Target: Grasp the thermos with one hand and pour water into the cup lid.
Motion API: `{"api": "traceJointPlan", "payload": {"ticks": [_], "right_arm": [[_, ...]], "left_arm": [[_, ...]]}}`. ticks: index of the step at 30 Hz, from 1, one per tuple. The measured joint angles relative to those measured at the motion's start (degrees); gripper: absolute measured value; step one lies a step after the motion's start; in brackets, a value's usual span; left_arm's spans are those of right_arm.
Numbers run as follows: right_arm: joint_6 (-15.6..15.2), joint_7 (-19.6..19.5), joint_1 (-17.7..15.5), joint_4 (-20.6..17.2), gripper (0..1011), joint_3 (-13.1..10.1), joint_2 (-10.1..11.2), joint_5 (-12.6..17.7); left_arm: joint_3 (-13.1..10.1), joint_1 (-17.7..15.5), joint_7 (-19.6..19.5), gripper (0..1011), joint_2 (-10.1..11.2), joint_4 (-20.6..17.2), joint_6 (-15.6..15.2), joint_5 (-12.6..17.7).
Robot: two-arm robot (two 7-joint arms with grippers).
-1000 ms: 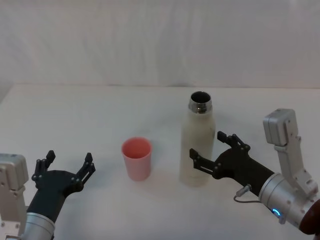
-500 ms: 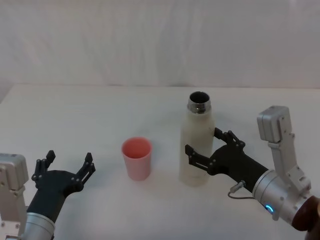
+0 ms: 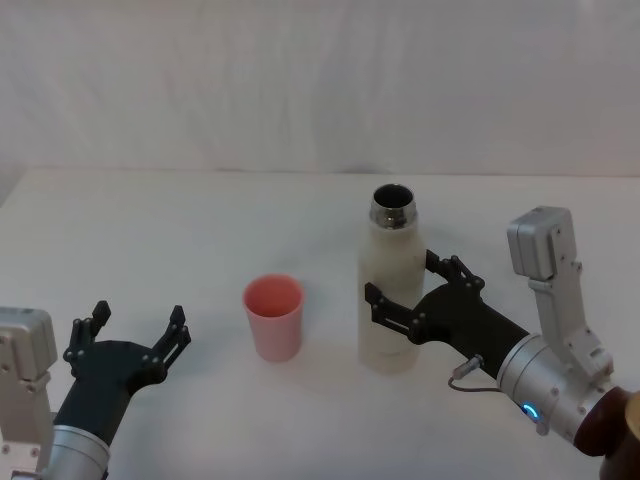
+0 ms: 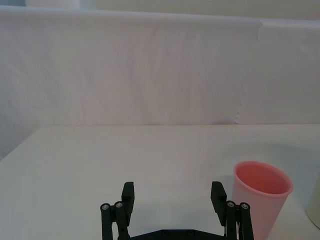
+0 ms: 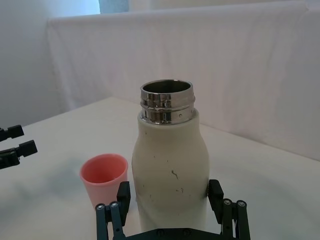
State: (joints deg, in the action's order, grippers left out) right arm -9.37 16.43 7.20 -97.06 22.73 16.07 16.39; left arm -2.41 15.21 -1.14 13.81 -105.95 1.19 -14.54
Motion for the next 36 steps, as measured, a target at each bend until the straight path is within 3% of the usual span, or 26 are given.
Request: {"api": "traceJointPlan", "payload": {"ticks": [36], "right_arm": [[-0.63,0.2,3.14,3.3,1001,0.63,-1.73,-1.98]], "left_arm": [[0.0,0.0,0.0,1001,0.0,0.0,0.0,0.0]]}}
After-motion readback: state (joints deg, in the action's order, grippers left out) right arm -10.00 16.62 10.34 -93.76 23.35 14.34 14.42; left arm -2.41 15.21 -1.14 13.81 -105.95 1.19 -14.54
